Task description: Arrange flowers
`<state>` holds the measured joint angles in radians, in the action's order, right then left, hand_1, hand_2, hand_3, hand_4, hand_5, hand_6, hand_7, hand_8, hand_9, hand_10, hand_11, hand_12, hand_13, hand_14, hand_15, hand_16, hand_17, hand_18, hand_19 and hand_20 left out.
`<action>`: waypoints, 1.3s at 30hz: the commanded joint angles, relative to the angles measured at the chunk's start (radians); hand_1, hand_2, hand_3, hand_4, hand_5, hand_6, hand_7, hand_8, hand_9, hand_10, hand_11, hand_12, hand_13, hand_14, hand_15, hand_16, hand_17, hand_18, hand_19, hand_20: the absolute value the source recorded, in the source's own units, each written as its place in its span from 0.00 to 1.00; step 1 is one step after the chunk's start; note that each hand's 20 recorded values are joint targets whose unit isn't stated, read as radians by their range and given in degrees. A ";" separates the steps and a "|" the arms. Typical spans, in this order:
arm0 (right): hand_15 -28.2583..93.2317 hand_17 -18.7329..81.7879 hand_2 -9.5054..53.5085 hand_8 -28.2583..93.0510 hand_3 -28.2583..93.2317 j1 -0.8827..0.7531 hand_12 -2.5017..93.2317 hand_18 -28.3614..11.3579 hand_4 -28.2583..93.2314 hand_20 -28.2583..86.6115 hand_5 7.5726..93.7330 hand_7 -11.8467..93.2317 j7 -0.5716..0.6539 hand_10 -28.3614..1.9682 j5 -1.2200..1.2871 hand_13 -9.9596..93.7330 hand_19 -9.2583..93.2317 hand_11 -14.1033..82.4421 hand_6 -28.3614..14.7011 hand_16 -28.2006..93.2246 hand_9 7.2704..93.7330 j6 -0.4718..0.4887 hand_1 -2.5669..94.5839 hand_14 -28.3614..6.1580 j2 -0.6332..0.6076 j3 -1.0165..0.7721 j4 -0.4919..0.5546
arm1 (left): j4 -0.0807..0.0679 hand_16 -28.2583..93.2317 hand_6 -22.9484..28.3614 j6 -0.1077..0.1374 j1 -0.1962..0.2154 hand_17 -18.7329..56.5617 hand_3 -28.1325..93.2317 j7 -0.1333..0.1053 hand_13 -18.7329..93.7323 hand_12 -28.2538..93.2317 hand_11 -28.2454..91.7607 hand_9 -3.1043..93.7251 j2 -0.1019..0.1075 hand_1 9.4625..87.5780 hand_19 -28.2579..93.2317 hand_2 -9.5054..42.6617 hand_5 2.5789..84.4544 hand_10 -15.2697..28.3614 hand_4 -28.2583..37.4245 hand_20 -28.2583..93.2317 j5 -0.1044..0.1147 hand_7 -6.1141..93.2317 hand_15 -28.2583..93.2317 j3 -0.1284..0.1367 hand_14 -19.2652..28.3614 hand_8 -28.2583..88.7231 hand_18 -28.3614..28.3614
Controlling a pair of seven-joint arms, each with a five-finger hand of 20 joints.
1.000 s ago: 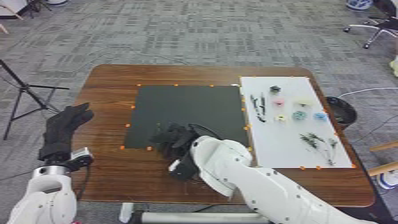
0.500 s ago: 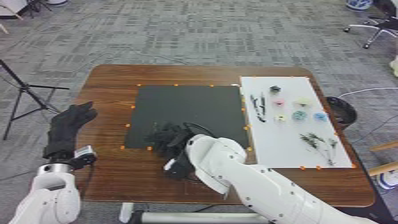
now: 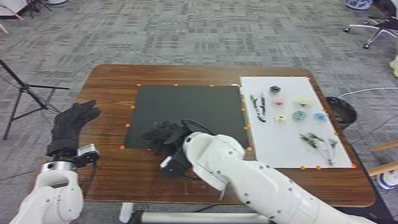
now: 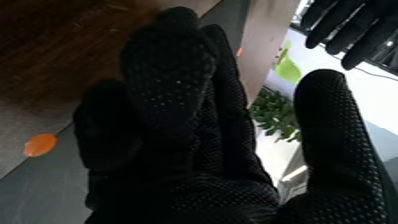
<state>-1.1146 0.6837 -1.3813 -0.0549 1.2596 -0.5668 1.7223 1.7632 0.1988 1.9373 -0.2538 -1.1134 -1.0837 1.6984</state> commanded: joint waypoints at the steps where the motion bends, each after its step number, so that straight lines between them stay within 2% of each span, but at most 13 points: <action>1: 0.62 0.80 0.27 0.18 0.68 0.039 0.21 0.35 0.19 0.66 0.68 0.33 -0.085 0.36 0.080 0.98 1.00 0.28 0.52 0.54 0.82 -0.031 0.32 0.67 -0.147 -0.052 0.179 | 0.025 0.25 0.51 0.013 0.036 0.36 0.78 -0.011 0.54 0.34 0.42 0.58 -0.002 0.13 0.35 0.34 0.62 0.69 0.00 0.40 0.014 0.20 0.41 0.031 0.79 0.19 0.74; 3: 0.61 0.78 0.25 0.18 0.68 0.021 0.21 0.33 0.19 0.65 0.68 0.33 -0.118 0.37 0.073 0.97 1.00 0.28 0.52 0.54 0.82 -0.024 0.33 0.67 -0.221 -0.090 0.245 | 0.035 0.25 0.51 0.017 0.050 0.36 0.78 -0.012 0.54 0.34 0.42 0.58 -0.005 0.13 0.35 0.34 0.62 0.69 0.00 0.40 0.009 0.20 0.41 0.043 0.79 0.18 0.74; 4: 0.61 0.76 0.23 0.18 0.68 0.006 0.22 0.32 0.19 0.64 0.67 0.33 -0.123 0.37 0.060 0.95 0.99 0.28 0.52 0.54 0.81 -0.026 0.34 0.66 -0.258 -0.120 0.275 | 0.035 0.25 0.51 0.018 0.048 0.36 0.78 -0.013 0.54 0.34 0.42 0.58 -0.002 0.13 0.35 0.34 0.62 0.69 0.00 0.40 0.010 0.20 0.41 0.040 0.79 0.19 0.74; 6: 0.60 0.72 0.20 0.18 0.69 -0.041 0.22 0.29 0.19 0.62 0.67 0.33 -0.156 0.37 0.027 0.91 0.95 0.29 0.52 0.54 0.79 -0.029 0.36 0.60 -0.327 -0.188 0.322 | 0.043 0.25 0.51 0.018 0.060 0.36 0.78 -0.014 0.54 0.34 0.42 0.58 -0.006 0.13 0.35 0.34 0.62 0.69 0.00 0.40 0.006 0.20 0.41 0.048 0.79 0.18 0.74; 8: 0.59 0.67 0.15 0.18 0.71 -0.107 0.23 0.26 0.18 0.61 0.66 0.34 -0.176 0.36 -0.035 0.87 0.91 0.29 0.53 0.52 0.78 -0.034 0.37 0.54 -0.389 -0.273 0.359 | 0.044 0.25 0.51 0.019 0.064 0.36 0.78 -0.016 0.54 0.34 0.42 0.58 -0.007 0.13 0.35 0.34 0.62 0.69 0.00 0.40 0.009 0.20 0.41 0.045 0.79 0.19 0.74; 10: 0.59 0.64 0.11 0.19 0.71 -0.185 0.23 0.23 0.18 0.61 0.66 0.35 -0.194 0.36 -0.093 0.85 0.88 0.29 0.53 0.51 0.77 -0.049 0.39 0.49 -0.436 -0.364 0.381 | 0.050 0.25 0.51 0.020 0.078 0.36 0.79 -0.015 0.54 0.34 0.42 0.58 -0.012 0.13 0.35 0.33 0.62 0.69 0.00 0.40 0.006 0.20 0.41 0.050 0.79 0.18 0.74; 16: 0.59 0.63 0.01 0.18 0.74 -0.445 0.23 0.23 0.18 0.62 0.65 0.36 -0.229 0.37 -0.377 0.83 0.86 0.30 0.53 0.51 0.76 -0.151 0.40 0.49 -0.545 -0.612 0.385 | 0.055 0.24 0.51 0.015 0.086 0.36 0.79 -0.016 0.54 0.34 0.42 0.58 -0.018 0.14 0.35 0.32 0.62 0.70 0.00 0.41 -0.012 0.20 0.41 0.043 0.79 0.19 0.74; 21: 0.60 0.63 0.00 0.18 0.75 -0.633 0.24 0.23 0.17 0.64 0.64 0.37 -0.225 0.38 -0.556 0.83 0.87 0.31 0.53 0.51 0.76 -0.195 0.40 0.51 -0.555 -0.770 0.363 | 0.058 0.24 0.51 0.013 0.096 0.37 0.79 -0.012 0.55 0.34 0.42 0.58 -0.022 0.15 0.36 0.30 0.62 0.70 0.00 0.41 -0.011 0.20 0.41 0.046 0.79 0.19 0.74; 25: 0.61 0.64 0.00 0.19 0.75 -0.754 0.24 0.24 0.17 0.65 0.64 0.38 -0.215 0.39 -0.672 0.84 0.88 0.32 0.53 0.51 0.75 -0.208 0.40 0.53 -0.538 -0.871 0.349 | 0.059 0.24 0.51 0.008 0.098 0.37 0.79 -0.009 0.55 0.34 0.42 0.58 -0.024 0.15 0.36 0.29 0.62 0.70 0.00 0.41 -0.024 0.20 0.41 0.047 0.79 0.19 0.74; 30: 0.62 0.64 0.00 0.18 0.75 -0.852 0.25 0.24 0.17 0.66 0.63 0.38 -0.188 0.40 -0.772 0.84 0.89 0.33 0.54 0.51 0.75 -0.201 0.40 0.53 -0.532 -0.941 0.313 | 0.059 0.24 0.51 -0.002 0.096 0.37 0.79 -0.005 0.55 0.34 0.42 0.58 -0.025 0.16 0.36 0.29 0.62 0.69 0.00 0.41 -0.045 0.20 0.41 0.050 0.79 0.19 0.74; 34: 0.65 0.66 0.00 0.18 0.75 -0.889 0.27 0.26 0.16 0.66 0.63 0.40 -0.155 0.43 -0.802 0.85 0.90 0.38 0.55 0.52 0.76 -0.181 0.43 0.56 -0.518 -0.968 0.286 | 0.060 0.24 0.51 -0.004 0.097 0.37 0.79 -0.002 0.55 0.34 0.42 0.58 -0.027 0.16 0.37 0.29 0.62 0.70 0.00 0.41 -0.045 0.20 0.42 0.050 0.79 0.19 0.74; 39: 0.66 0.67 0.00 0.31 0.74 -0.919 0.30 0.27 0.15 0.66 0.62 0.40 -0.146 0.46 -0.860 0.86 0.92 0.43 0.56 0.52 0.77 -0.164 0.47 0.59 -0.509 -0.985 0.247 | 0.062 0.24 0.51 -0.006 0.102 0.37 0.79 0.000 0.55 0.34 0.42 0.58 -0.030 0.16 0.37 0.29 0.62 0.70 0.00 0.41 -0.043 0.21 0.42 0.051 0.80 0.18 0.74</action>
<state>-1.9833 0.5102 -2.1882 -0.2383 0.7309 -1.5382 2.0180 1.8162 0.2047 2.0236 -0.2630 -1.1304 -1.1223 1.7433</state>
